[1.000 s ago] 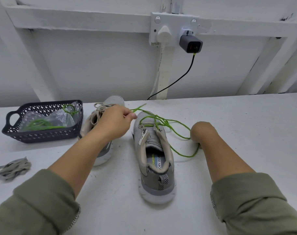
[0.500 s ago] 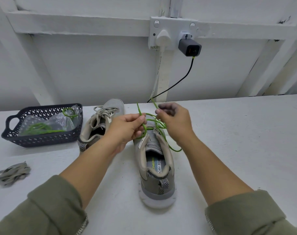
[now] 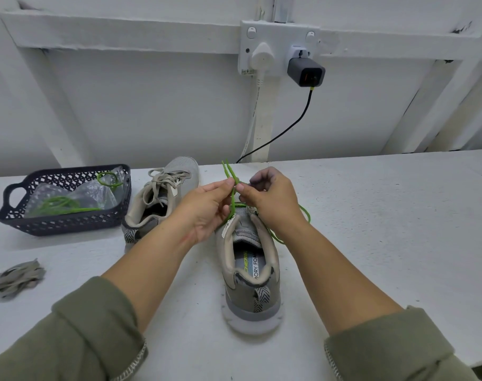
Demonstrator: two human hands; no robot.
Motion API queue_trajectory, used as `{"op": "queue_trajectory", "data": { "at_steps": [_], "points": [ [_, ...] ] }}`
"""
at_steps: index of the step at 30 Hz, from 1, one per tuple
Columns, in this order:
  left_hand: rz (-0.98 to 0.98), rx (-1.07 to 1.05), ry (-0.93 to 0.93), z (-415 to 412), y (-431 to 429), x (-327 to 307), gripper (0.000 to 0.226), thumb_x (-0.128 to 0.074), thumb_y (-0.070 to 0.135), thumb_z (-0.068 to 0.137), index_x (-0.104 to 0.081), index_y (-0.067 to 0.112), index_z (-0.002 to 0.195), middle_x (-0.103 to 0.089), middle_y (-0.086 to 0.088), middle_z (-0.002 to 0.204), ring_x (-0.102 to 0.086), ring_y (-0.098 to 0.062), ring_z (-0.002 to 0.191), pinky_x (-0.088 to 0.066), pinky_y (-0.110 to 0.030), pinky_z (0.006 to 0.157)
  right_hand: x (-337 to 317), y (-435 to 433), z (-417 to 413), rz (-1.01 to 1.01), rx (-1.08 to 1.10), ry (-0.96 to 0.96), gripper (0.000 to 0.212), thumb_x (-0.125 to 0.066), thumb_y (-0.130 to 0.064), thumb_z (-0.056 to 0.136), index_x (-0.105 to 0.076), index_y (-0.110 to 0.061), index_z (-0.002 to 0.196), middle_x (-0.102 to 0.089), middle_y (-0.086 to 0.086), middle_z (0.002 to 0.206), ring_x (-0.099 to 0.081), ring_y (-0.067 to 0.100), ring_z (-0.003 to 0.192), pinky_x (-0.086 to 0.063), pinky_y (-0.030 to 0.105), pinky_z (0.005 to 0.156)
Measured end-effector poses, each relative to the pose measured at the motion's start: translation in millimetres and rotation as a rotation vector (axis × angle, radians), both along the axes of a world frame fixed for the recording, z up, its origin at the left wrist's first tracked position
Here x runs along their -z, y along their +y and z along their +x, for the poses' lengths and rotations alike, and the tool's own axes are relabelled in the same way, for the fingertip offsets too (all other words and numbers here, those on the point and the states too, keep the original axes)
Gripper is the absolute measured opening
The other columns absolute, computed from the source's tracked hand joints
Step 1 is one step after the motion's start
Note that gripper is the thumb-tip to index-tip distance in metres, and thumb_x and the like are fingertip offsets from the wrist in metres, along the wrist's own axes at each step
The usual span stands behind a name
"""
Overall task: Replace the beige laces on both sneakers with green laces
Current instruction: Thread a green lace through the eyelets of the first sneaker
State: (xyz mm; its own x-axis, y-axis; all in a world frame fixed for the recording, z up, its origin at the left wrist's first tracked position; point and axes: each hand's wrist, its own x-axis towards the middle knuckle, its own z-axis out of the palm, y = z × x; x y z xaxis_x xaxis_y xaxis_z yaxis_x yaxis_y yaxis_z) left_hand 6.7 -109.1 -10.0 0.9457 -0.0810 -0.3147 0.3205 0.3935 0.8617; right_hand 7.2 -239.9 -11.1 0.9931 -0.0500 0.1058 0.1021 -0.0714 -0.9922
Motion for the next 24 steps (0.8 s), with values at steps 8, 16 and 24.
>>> {"op": "queue_trajectory", "data": {
  "at_steps": [8, 16, 24],
  "points": [
    [0.357, 0.119, -0.178, 5, 4, -31, 0.012, -0.059, 0.034, 0.091, -0.066, 0.026, 0.096, -0.06, 0.017, 0.086, -0.048, -0.004, 0.083, -0.036, -0.021, 0.067, -7, -17, 1, -0.287, -0.378, 0.165, 0.026, -0.065, -0.033, 0.09, -0.062, -0.021, 0.113, -0.069, 0.0, 0.11, -0.065, 0.014, 0.103, -0.048, 0.037, 0.1],
    [0.353, -0.352, -0.117, 44, 5, -30, 0.017, -0.054, 0.026, 0.098, -0.06, 0.013, 0.107, -0.057, 0.002, 0.083, -0.053, -0.011, 0.081, -0.045, -0.03, 0.091, -34, -25, -11, -0.462, -0.557, 0.093, 0.036, -0.041, -0.033, 0.102, -0.063, -0.023, 0.075, -0.065, -0.013, 0.09, -0.055, 0.003, 0.092, -0.04, 0.026, 0.086],
    [0.039, 0.147, 0.027, 33, 6, -20, 0.092, -0.011, 0.077, 0.086, -0.056, 0.003, 0.116, -0.064, -0.014, 0.113, -0.061, -0.025, 0.104, -0.048, -0.035, 0.087, -65, -11, 7, -0.322, -0.345, -0.041, 0.034, -0.037, -0.031, 0.104, -0.064, -0.017, 0.09, -0.055, -0.03, 0.058, -0.047, -0.01, 0.057, -0.032, 0.018, 0.066]
  ]
}}
